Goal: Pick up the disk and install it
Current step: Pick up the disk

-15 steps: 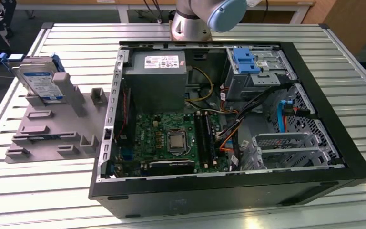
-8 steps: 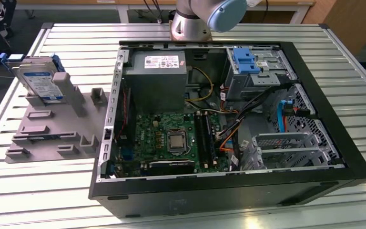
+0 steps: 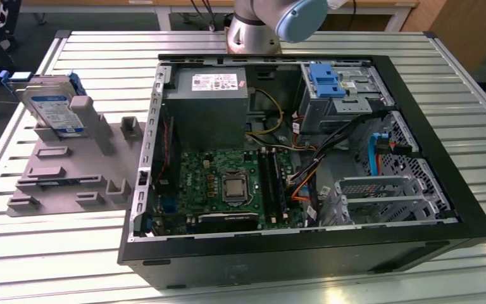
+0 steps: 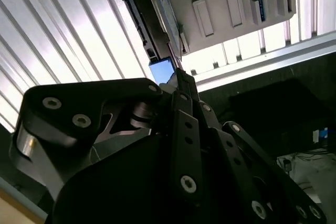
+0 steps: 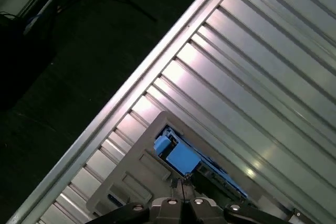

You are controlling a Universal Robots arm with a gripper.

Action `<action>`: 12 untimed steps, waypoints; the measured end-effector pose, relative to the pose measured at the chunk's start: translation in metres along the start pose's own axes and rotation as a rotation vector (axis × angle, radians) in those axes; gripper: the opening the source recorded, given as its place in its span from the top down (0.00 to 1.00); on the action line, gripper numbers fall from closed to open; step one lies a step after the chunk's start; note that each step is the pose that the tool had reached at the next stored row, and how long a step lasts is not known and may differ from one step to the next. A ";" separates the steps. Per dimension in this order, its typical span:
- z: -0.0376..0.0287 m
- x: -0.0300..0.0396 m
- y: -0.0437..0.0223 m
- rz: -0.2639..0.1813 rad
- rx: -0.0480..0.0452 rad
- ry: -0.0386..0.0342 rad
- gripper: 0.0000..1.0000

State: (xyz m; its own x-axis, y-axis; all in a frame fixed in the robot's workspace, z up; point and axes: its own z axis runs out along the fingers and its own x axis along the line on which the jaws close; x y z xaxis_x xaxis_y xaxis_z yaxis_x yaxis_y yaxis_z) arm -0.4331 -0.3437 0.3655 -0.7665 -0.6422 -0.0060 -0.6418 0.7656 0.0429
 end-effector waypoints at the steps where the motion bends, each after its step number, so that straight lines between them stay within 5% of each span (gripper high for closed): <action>1: 0.0002 0.0000 0.0000 -0.019 -0.0001 0.0009 0.89; 6: 0.0012 0.0000 0.0000 -0.107 -0.0007 0.0046 0.89; 12: 0.0016 0.0001 -0.0001 -0.140 -0.0008 0.0059 0.89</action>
State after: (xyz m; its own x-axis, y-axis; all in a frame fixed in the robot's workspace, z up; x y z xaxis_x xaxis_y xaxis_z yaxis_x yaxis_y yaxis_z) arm -0.4331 -0.3437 0.3639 -0.6695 -0.7428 -0.0061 -0.7423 0.6687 0.0429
